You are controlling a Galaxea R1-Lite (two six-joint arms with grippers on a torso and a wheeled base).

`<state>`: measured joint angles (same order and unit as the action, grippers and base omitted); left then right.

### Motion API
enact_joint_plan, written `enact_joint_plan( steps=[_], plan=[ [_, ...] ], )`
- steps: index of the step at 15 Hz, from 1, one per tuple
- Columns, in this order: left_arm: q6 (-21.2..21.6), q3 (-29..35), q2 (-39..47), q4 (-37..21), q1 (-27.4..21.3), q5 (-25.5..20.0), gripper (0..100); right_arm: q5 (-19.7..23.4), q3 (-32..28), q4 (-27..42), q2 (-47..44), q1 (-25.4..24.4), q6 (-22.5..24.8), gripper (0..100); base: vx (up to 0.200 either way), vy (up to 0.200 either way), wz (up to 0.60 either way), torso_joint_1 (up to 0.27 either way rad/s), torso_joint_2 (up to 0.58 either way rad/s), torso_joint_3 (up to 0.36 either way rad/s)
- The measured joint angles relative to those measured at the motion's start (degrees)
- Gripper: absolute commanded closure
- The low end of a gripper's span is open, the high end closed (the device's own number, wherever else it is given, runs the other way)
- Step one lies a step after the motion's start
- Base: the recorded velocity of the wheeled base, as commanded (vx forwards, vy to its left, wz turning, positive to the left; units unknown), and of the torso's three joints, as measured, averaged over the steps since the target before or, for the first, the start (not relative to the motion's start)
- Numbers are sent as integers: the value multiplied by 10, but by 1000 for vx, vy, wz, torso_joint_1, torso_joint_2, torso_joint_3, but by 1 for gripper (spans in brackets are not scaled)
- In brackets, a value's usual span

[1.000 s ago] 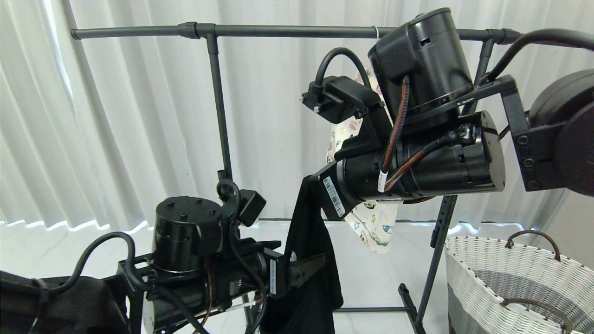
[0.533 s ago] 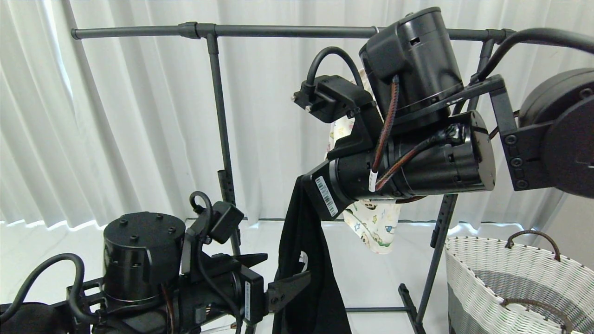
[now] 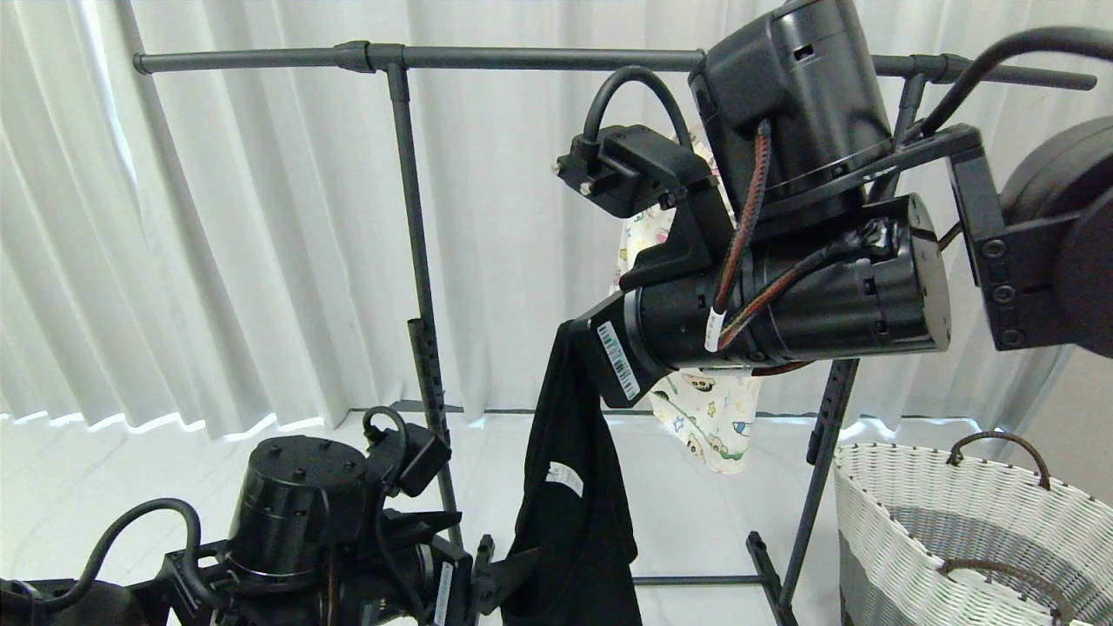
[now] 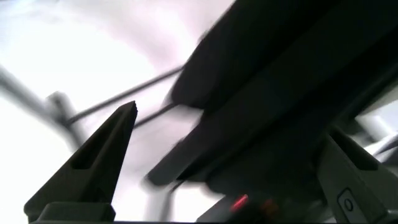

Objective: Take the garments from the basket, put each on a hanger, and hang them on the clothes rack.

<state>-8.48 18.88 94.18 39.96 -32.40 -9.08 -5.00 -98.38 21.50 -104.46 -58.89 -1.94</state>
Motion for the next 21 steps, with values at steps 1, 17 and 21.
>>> enact_joint_plan(
  steps=[1, 17, 21],
  plan=[
    [7, -14, 2, -1, 12, 0, 0, 0, 0, 6, 2, 0, 0, 100, 0, 0, 0, 0, 0, 0],
    [73, -25, -67, -20, 30, 75, 100, -43, 138, 24, 74, 23, -37, 100, 0, 0, 0, 0, 0, 0],
    [90, 197, -108, -317, 52, 70, 100, -59, 208, 21, 122, 27, -62, 100, 0, 0, 0, 0, 0, 0]
  ],
)
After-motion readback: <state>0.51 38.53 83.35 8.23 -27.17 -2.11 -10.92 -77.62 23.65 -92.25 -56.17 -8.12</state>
